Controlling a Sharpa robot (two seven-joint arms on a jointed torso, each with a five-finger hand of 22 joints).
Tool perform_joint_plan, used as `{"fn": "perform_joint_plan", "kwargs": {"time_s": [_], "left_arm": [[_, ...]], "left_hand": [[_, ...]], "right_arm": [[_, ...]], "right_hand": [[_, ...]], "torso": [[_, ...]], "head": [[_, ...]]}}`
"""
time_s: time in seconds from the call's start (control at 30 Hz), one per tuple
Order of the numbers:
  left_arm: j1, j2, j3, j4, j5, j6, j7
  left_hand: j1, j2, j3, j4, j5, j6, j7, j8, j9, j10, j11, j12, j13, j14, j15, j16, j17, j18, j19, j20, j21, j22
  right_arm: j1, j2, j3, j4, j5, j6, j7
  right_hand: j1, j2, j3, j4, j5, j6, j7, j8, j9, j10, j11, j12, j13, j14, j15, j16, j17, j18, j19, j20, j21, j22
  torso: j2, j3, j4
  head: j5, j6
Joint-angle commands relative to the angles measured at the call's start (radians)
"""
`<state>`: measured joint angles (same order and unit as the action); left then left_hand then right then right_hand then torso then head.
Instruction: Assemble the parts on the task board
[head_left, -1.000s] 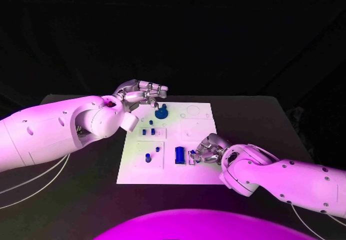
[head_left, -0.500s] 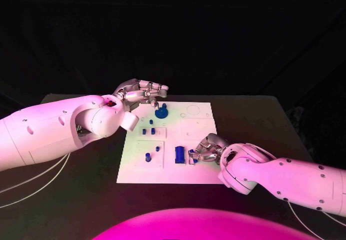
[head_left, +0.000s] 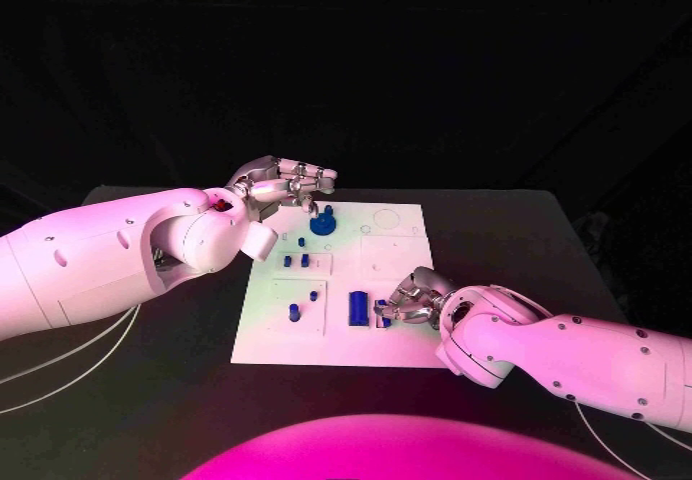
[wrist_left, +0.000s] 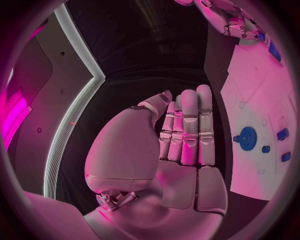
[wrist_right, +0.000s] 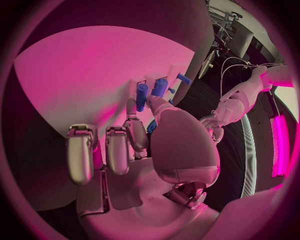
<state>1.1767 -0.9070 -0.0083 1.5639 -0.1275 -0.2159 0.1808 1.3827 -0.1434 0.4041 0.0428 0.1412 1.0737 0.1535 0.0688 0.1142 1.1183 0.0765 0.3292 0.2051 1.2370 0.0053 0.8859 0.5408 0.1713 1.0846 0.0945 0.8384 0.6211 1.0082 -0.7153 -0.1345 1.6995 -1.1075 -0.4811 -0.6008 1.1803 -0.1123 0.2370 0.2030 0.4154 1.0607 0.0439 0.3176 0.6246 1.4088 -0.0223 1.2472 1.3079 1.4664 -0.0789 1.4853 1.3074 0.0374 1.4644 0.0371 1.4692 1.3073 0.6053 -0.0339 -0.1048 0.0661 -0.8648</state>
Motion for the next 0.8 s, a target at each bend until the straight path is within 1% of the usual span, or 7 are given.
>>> {"fn": "perform_joint_plan", "kwargs": {"time_s": [0.03,0.17,0.3,0.4,0.43,0.67,0.8], "left_arm": [[0.001,0.001,0.001,0.003,0.001,0.017,0.004],[0.001,0.001,0.001,0.003,0.001,0.018,0.003],[0.001,0.001,0.001,0.003,0.001,0.017,0.003],[0.001,0.001,0.001,0.003,0.001,0.017,0.003],[0.001,0.001,0.001,0.003,0.001,0.017,0.003],[0.001,0.000,0.001,0.002,0.001,0.017,0.002],[0.001,0.000,0.001,0.002,0.001,0.017,0.002]], "left_hand": [[0.002,0.011,-0.006,-0.002,-0.005,-0.002,-0.002,0.002,-0.001,-0.006,0.002,0.007,0.001,-0.007,-0.002,0.005,-0.001,0.014,0.010,-0.001,-0.004,-0.001],[0.002,0.011,-0.006,-0.002,-0.005,-0.002,-0.002,0.002,-0.001,-0.006,0.002,0.007,0.001,-0.007,-0.002,0.005,-0.001,0.014,0.010,-0.001,-0.004,-0.001],[0.002,0.011,-0.006,-0.002,-0.005,-0.002,-0.002,0.002,-0.001,-0.006,0.002,0.007,0.001,-0.007,-0.002,0.005,-0.001,0.014,0.010,-0.001,-0.004,-0.001],[0.002,0.011,-0.006,-0.002,-0.005,-0.002,-0.002,0.002,-0.001,-0.006,0.002,0.007,0.001,-0.007,-0.002,0.005,-0.001,0.014,0.010,-0.001,-0.004,-0.001],[0.002,0.011,-0.006,-0.002,-0.005,-0.002,-0.002,0.002,-0.001,-0.006,0.002,0.007,0.001,-0.007,-0.002,0.005,-0.001,0.014,0.010,-0.001,-0.004,-0.001],[0.001,0.011,-0.007,-0.002,-0.005,-0.002,-0.002,0.002,-0.001,-0.007,0.002,0.007,0.001,-0.008,-0.002,0.005,-0.001,0.014,0.010,-0.001,-0.004,-0.001],[0.001,0.012,-0.007,-0.002,-0.005,-0.002,-0.002,0.002,0.000,-0.007,0.002,0.007,0.001,-0.008,-0.002,0.005,-0.001,0.014,0.010,-0.001,-0.004,-0.001]], "right_arm": [[-0.002,0.003,0.000,0.006,-0.011,0.026,0.011],[-0.002,0.001,0.000,0.007,-0.019,0.022,0.012],[-0.002,-0.001,0.000,0.006,-0.025,0.015,0.014],[-0.002,-0.002,0.000,0.006,-0.028,0.013,0.015],[-0.002,-0.003,0.000,0.006,-0.029,0.013,0.015],[-0.002,-0.008,0.000,0.013,-0.041,0.014,0.018],[-0.003,-0.021,0.000,0.021,-0.054,0.017,0.019]], "right_hand": [[-0.015,-0.001,-0.010,0.001,-0.007,0.001,0.004,-0.002,-0.002,0.008,0.000,0.005,0.028,0.078,-0.004,0.003,0.134,-0.016,0.065,-0.007,-0.003,0.235],[-0.032,-0.004,-0.033,0.014,-0.015,0.003,0.006,-0.003,-0.002,0.007,0.001,0.006,0.028,0.078,-0.003,0.003,0.134,-0.016,0.064,-0.007,-0.004,0.235],[-0.056,-0.004,-0.077,0.036,-0.065,0.004,0.008,-0.004,-0.003,0.006,0.003,0.004,0.028,0.078,-0.001,0.002,0.133,-0.015,0.063,-0.005,-0.007,0.234],[-0.065,-0.001,-0.099,0.047,-0.095,0.004,0.008,-0.004,-0.003,0.005,0.003,0.004,0.029,0.078,-0.001,0.001,0.132,-0.015,0.063,-0.005,-0.008,0.234],[-0.066,0.000,-0.105,0.049,-0.099,0.004,0.008,-0.005,-0.003,0.005,0.004,0.004,0.029,0.078,-0.001,0.001,0.132,-0.015,0.063,-0.005,-0.008,0.234],[-0.066,0.002,-0.116,0.053,-0.103,0.004,0.008,-0.005,-0.003,0.005,0.004,0.005,0.030,0.078,-0.001,0.001,0.132,-0.015,0.063,-0.004,-0.009,0.233],[-0.039,0.011,-0.126,0.043,-0.095,0.004,0.006,-0.005,-0.002,0.006,0.002,0.007,0.032,0.078,-0.002,0.001,0.133,-0.015,0.063,-0.005,-0.008,0.234]], "torso": [[0.000,0.0008,-0.0004],[0.000,0.0008,-0.0004],[0.000,0.0005,-0.0004],[0.000,0.0007,-0.0004],[0.000,0.0007,-0.0005],[0.000,0.0010,-0.0001],[0.000,0.0004,-0.0002]], "head": [[0.001,0.001],[0.001,0.001],[0.001,0.003],[0.001,0.003],[0.002,0.002],[0.002,0.001],[0.002,0.001]]}}
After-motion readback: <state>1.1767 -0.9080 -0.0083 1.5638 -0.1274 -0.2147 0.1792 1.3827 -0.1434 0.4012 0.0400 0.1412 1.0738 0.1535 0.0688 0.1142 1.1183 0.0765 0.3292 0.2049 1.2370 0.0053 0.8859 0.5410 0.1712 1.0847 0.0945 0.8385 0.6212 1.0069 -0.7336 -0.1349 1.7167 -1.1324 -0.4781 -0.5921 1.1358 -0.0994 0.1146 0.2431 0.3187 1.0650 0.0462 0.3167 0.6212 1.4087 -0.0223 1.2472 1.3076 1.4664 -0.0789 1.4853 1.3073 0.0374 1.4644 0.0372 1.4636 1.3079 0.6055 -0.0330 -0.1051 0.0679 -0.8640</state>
